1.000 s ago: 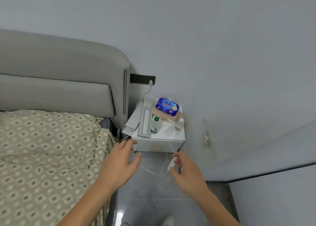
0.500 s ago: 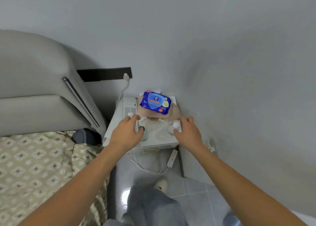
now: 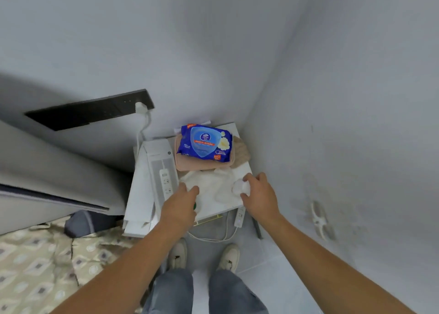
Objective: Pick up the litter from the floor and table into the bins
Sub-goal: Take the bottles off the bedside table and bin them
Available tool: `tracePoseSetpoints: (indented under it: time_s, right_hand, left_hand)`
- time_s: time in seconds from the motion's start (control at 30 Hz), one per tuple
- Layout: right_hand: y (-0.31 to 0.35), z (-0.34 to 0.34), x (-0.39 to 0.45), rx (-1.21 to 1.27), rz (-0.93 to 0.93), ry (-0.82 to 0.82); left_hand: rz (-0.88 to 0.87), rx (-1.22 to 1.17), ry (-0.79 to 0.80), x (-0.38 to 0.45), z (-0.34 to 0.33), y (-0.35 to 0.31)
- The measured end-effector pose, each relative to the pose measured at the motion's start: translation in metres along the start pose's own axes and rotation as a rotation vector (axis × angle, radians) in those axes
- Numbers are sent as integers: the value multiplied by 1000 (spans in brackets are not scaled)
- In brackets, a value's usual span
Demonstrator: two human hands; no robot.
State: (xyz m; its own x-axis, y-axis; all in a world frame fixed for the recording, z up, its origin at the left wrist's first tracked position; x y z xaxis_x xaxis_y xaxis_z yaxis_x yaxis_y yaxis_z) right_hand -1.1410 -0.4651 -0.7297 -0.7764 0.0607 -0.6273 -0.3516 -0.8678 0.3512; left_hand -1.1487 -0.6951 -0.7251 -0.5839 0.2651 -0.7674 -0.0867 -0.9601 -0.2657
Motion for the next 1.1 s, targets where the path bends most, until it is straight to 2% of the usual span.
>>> tracePoseSetpoints:
  time_s: [0.27,0.43,0.63,0.73,0.9,1.0,1.1]
  right_hand:
    - [10,1,-44,123,-3,-135]
    - [9,9,-140,265,-76,-211]
    - [-13,7,-271,362,-157,-290]
    - [-38,-5,-328,384,-161,-323]
    - [-99,-31,-416,460,-116,-431]
    - [-153,-52,-480,488,-112,-464]
    - [-221,-68,-558,492,-167,-507]
  left_hand:
    - [-154,33,-106,-14,9,-11]
    - [-295,75,-88,-80,19,-48]
    - [-445,152,-66,-177,23,-124]
    - [-483,225,-62,-217,13,-164]
    - [-536,335,-149,-277,-19,-229]
    - [-572,443,-178,-311,-71,-273]
    - [-624,502,-123,-345,-143,-321]
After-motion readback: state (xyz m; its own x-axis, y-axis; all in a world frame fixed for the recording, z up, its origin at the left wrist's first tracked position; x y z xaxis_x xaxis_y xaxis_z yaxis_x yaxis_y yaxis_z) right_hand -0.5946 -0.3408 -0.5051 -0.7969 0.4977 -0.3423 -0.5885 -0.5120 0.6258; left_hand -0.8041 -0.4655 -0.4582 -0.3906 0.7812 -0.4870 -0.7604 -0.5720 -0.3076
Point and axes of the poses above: each hand's wrist, its own x-axis towards the middle knuckle, its own z-axis out of the back of the hand, y = z × x, the point moved 6 cm from there along x, towards the middle knuckle, and after that the axes turned 14 degrees about y, right-handed, at the moved point
